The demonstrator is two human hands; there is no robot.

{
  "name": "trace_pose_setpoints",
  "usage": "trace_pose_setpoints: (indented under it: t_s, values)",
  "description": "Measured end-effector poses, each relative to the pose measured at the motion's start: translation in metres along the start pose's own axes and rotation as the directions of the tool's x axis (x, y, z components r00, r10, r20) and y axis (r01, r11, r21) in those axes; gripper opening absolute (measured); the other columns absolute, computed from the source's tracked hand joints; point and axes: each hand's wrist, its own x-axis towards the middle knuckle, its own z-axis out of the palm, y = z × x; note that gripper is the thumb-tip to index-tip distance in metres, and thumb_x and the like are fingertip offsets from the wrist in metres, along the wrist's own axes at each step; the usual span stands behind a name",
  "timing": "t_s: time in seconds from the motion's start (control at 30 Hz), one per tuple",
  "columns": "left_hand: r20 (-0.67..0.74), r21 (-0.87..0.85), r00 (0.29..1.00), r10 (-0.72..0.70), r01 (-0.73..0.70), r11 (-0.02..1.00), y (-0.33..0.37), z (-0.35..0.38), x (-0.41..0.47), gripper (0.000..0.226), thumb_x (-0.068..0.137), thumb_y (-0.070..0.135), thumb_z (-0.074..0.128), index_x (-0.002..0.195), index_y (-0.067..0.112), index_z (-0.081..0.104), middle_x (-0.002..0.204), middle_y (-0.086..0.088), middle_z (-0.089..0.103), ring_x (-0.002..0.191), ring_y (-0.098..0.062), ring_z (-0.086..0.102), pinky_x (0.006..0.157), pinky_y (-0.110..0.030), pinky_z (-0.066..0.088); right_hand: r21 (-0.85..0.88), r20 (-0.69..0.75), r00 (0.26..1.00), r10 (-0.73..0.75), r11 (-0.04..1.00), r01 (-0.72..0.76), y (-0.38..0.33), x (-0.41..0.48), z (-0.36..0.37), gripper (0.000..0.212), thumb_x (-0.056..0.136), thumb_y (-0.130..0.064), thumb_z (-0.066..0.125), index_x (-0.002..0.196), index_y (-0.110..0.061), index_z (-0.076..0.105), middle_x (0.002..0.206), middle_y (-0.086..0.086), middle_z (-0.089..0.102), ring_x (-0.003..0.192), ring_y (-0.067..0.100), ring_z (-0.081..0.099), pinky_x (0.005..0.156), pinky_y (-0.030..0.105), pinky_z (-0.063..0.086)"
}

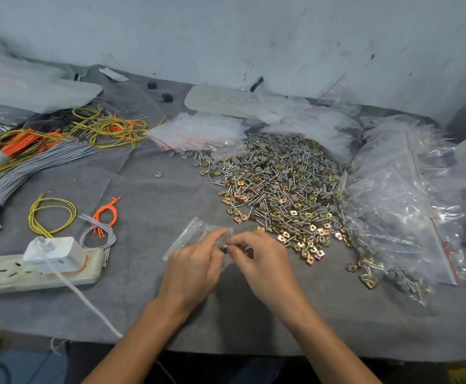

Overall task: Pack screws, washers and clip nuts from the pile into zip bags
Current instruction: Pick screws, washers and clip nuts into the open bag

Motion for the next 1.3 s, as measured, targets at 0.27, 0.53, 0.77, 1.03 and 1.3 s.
trace_pose_setpoints:
  t_s: [0.27,0.53,0.77,1.03,1.3]
  values:
    - [0.008,-0.008,1.000,-0.027,0.027,1.000,0.000,0.000,0.000,0.052,0.092,0.035,0.033,0.127,0.021,0.068,0.090,-0.007,0.077,0.077,-0.035,0.070,0.062,-0.044,0.055,0.187,-0.017,0.996,0.086,0.979,-0.081,0.000,0.001,-0.002,0.014,0.094,-0.017,0.067,0.094,-0.028,0.075,0.081,-0.020,0.069,0.071,0.004,0.064,0.074,0.035,0.057]
    - [0.009,-0.003,1.000,-0.023,0.023,1.000,0.000,0.000,0.000,0.052,0.092,0.037,0.033,0.127,0.020,0.068,0.092,-0.008,0.077,0.080,-0.036,0.071,0.064,-0.047,0.056,-0.013,-0.002,1.000,0.011,1.000,-0.011,-0.005,0.001,0.004,0.009,0.093,-0.021,0.070,0.099,-0.027,0.072,0.092,-0.011,0.067,0.086,0.006,0.062,0.084,0.033,0.051]
    - [-0.007,0.000,1.000,-0.015,0.015,1.000,0.001,0.000,0.000,0.051,0.093,0.035,0.033,0.126,0.020,0.068,0.092,-0.008,0.077,0.078,-0.034,0.071,0.064,-0.045,0.056,0.457,0.059,0.984,0.166,0.872,-0.174,0.001,0.001,-0.006,0.014,0.091,-0.012,0.068,0.096,-0.024,0.075,0.086,-0.007,0.075,0.074,0.004,0.065,0.072,0.039,0.057]
    - [-0.008,-0.033,0.999,-0.033,0.033,0.999,0.002,-0.003,0.000,0.051,0.091,0.036,0.032,0.124,0.021,0.068,0.087,-0.007,0.075,0.077,-0.036,0.068,0.061,-0.042,0.052,0.582,0.117,0.979,0.169,0.787,-0.205,-0.010,0.003,0.008,0.029,0.094,-0.007,0.064,0.093,-0.033,0.076,0.087,-0.004,0.075,0.078,0.006,0.067,0.067,0.028,0.055]
    - [-0.019,-0.081,0.997,-0.070,0.069,0.994,0.003,-0.004,0.001,0.050,0.091,0.035,0.037,0.128,0.021,0.067,0.081,-0.006,0.074,0.075,-0.033,0.067,0.064,-0.042,0.053,0.458,0.067,0.985,0.157,0.872,-0.170,-0.005,-0.001,-0.005,0.024,0.088,-0.012,0.065,0.099,-0.031,0.072,0.092,-0.009,0.075,0.086,0.010,0.070,0.087,0.047,0.058]
